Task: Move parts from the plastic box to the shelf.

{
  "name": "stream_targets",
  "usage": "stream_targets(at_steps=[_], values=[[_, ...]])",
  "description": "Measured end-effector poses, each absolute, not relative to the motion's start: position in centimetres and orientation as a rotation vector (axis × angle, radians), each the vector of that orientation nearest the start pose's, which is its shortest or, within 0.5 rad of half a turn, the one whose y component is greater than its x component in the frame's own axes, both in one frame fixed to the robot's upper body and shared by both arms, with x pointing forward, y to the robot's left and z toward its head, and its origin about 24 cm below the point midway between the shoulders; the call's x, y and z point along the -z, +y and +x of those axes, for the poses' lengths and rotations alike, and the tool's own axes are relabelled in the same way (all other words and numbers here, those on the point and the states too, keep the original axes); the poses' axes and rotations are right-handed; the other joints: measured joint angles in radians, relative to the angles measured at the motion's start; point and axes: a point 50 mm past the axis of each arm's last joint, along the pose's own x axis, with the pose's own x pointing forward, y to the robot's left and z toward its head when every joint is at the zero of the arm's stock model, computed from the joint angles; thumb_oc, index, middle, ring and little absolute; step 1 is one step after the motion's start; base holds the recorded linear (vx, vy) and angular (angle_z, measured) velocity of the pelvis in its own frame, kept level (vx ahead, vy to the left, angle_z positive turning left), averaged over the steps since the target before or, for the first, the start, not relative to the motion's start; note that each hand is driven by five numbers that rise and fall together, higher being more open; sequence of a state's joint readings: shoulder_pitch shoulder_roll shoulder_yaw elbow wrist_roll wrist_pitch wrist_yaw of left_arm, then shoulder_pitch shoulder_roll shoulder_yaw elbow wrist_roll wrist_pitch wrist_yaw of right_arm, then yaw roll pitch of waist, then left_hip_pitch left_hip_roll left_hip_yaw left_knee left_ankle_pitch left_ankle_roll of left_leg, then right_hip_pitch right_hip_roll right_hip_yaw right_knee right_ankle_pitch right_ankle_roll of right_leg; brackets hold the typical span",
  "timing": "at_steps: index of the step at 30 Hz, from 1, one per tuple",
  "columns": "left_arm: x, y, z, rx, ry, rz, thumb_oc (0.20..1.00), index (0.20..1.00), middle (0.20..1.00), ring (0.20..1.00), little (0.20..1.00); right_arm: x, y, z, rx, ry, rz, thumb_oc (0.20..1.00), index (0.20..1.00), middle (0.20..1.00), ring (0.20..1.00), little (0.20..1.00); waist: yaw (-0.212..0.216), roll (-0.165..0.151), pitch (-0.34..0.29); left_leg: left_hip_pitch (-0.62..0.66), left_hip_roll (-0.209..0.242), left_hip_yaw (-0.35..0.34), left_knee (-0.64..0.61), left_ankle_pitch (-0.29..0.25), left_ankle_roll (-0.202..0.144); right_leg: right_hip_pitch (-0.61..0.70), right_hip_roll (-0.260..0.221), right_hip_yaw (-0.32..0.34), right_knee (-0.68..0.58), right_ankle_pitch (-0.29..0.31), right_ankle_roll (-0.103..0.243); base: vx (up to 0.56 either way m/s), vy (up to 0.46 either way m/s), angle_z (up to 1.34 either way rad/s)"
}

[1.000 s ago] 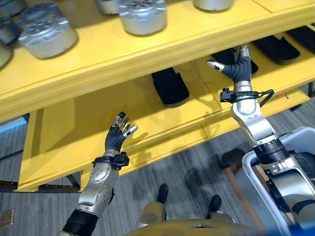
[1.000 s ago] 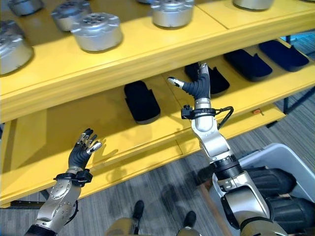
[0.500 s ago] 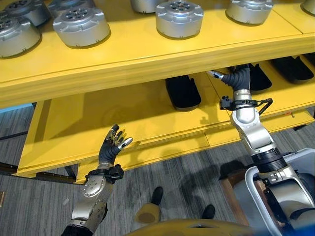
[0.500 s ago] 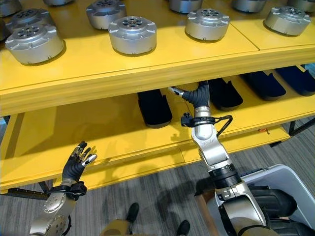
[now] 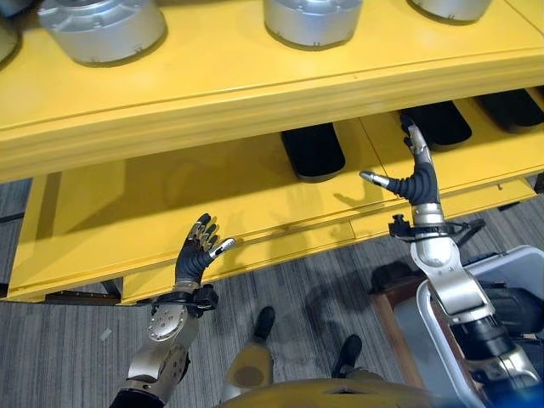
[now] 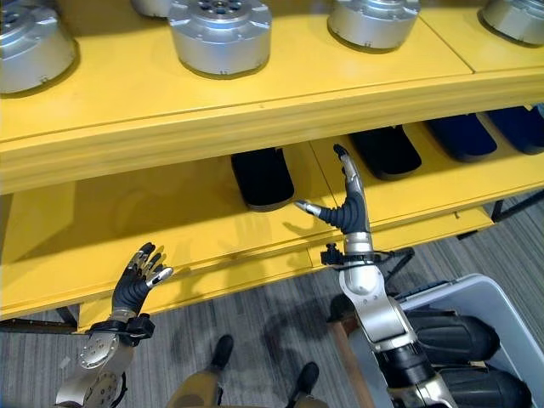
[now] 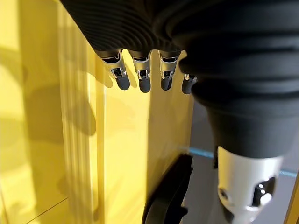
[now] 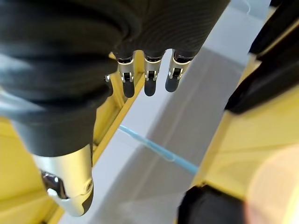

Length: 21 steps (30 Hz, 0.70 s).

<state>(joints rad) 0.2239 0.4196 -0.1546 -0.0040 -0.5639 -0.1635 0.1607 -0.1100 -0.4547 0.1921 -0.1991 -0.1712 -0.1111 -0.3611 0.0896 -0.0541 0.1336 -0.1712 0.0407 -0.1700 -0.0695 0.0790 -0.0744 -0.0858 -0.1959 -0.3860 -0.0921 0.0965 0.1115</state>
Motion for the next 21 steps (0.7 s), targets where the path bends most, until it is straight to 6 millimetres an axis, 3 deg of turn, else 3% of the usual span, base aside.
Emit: stream_targets(at_steps=[5, 7, 10, 18, 21], values=[[-1.3, 21.6, 19.9, -0.120, 0.117, -0.145, 1.000, 1.000, 1.000, 1.000, 1.000, -12.1, -18.5, 24.1, 0.079, -0.486, -0.695, 1.000, 1.000, 1.000, 1.000, 1.000, -0.031, 0.010, 0.013, 0.022, 0.010, 0.027, -0.014, -0.002, 0.002, 0.000, 0.004, 0.022, 0.000, 0.001, 0.000, 0.01, 0.009, -0.16], [-1.4, 21.4, 20.0, -0.115, 0.102, -0.133, 1.000, 1.000, 1.000, 1.000, 1.000, -11.2, -19.1, 23.6, 0.039, -0.476, -0.890, 1.000, 1.000, 1.000, 1.000, 1.000, -0.037, 0.010, 0.013, 0.032, 0.012, 0.033, -0.018, -0.002, 0.003, 0.005, 0.005, 0.031, 0.000, 0.001, 0.001, 0.03, -0.007, -0.09], [-1.6, 21.4, 20.1, -0.113, 0.089, -0.129, 1.000, 1.000, 1.000, 1.000, 1.000, -9.7, -19.8, 23.9, -0.009, -0.431, -1.080, 1.000, 1.000, 1.000, 1.000, 1.000, -0.040, 0.010, 0.013, 0.041, 0.013, 0.040, -0.020, -0.002, 0.003, 0.009, 0.006, 0.040, 0.000, 0.001, 0.000, 0.02, -0.009, -0.08], [-2.0, 20.9, 20.7, -0.089, 0.062, -0.132, 1.000, 1.000, 1.000, 1.000, 1.000, -5.3, -18.1, 26.6, -0.204, -0.336, -1.358, 1.000, 1.000, 1.000, 1.000, 1.000, -0.023, 0.008, 0.011, 0.050, 0.015, 0.041, -0.017, -0.003, 0.004, 0.019, 0.008, 0.041, 0.000, 0.003, 0.000, 0.00, -0.001, -0.01], [-1.9, 21.0, 20.6, -0.089, 0.066, -0.130, 1.000, 1.000, 1.000, 1.000, 1.000, -5.2, -17.2, 27.5, -0.217, -0.348, -1.387, 1.000, 1.000, 1.000, 1.000, 1.000, -0.015, 0.006, 0.009, 0.052, 0.014, 0.039, -0.015, -0.003, 0.004, 0.021, 0.007, 0.041, 0.000, 0.003, 0.000, 0.00, 0.000, 0.00]])
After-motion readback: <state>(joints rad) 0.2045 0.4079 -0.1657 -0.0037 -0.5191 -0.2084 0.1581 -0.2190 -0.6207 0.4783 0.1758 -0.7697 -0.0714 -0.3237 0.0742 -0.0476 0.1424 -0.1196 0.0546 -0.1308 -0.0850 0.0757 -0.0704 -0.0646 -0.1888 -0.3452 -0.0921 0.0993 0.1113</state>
